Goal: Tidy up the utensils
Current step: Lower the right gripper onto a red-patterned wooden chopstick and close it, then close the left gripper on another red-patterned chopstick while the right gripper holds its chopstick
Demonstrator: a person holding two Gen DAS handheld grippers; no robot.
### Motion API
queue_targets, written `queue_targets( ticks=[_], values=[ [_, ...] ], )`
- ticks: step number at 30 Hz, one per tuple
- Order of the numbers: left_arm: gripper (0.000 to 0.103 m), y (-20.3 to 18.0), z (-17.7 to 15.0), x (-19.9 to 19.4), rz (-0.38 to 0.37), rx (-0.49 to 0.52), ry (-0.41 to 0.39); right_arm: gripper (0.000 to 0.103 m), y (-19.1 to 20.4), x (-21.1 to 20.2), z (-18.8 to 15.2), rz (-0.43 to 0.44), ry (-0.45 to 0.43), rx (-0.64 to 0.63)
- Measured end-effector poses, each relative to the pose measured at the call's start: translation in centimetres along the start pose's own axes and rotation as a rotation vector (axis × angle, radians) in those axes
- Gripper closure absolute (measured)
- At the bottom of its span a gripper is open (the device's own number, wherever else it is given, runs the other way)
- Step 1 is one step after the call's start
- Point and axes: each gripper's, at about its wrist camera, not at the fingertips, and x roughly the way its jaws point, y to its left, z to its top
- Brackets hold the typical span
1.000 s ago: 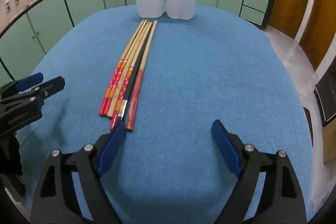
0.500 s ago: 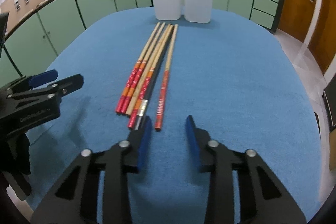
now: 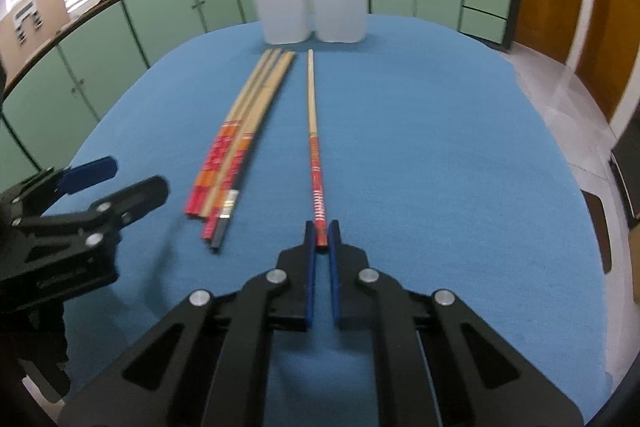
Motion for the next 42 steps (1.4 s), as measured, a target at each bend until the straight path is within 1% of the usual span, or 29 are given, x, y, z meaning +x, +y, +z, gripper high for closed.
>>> queue_targets(
  ticks=[5,8,13,16,22,27,30,32,33,35,36,38,39,41,42],
  values=[
    [0.024,-0.8,-0.1,0.9,0.012,0.02,0.026,0.098,-1.5,0.0,-0.1,0.004,-0.003,0.037],
    [0.024,-1.0,-0.2,1.6,0.024,0.021,0.049,0.098,-1.6,0.0,-0.2,0.007,-0.003,0.036],
    [0.022,-1.1,0.0,2.0,0.025,0.016,0.059,0.098,-1.8,-0.1,-0.2,0.016,-0.001,0.042],
    [0.022,-1.2,0.0,2.1,0.047,0.018,0.061,0.098,-1.8,-0.1,-0.2,0.017,-0.001,0.043],
    [0.022,0.5,0.0,1.7,0.086,-0.034,0.057,0.097,-1.8,-0.1,-0.3,0.024,-0.001,0.046],
    [0.023,1.1,-0.2,1.4,0.078,-0.051,0.05,0.092,-1.9,-0.3,-0.3,0.047,0.002,0.043],
    [0.029,0.7,-0.1,1.7,0.067,-0.039,0.051,0.089,-1.7,-0.4,-0.4,0.047,0.001,0.03],
    [0.039,0.3,-0.1,1.7,0.051,-0.026,0.046,0.089,-1.8,-0.4,-0.5,0.051,0.001,0.032],
    [0.041,0.1,-0.1,1.7,0.04,-0.023,0.043,0.089,-1.9,-0.4,-0.5,0.056,0.001,0.036],
    [0.056,-0.1,0.0,1.8,0.017,-0.025,0.038,0.089,-2.0,-0.3,-0.5,0.062,0.001,0.041],
    [0.058,-0.2,0.0,1.8,0.014,-0.023,0.036,0.089,-2.0,-0.3,-0.5,0.061,0.003,0.041],
    [0.069,-0.5,0.0,1.8,0.012,-0.011,0.034,0.089,-1.8,-0.3,-0.5,0.054,0.003,0.035],
    [0.072,-0.7,0.0,1.8,0.009,-0.004,0.033,0.089,-1.8,-0.3,-0.5,0.051,0.002,0.032],
    [0.086,-1.0,0.0,1.8,0.006,0.005,0.031,0.091,-1.8,-0.3,-0.5,0.046,0.002,0.031],
    [0.09,-1.2,-0.1,1.8,0.003,0.005,0.031,0.092,-1.8,-0.3,-0.5,0.045,0.002,0.033]
  ],
)
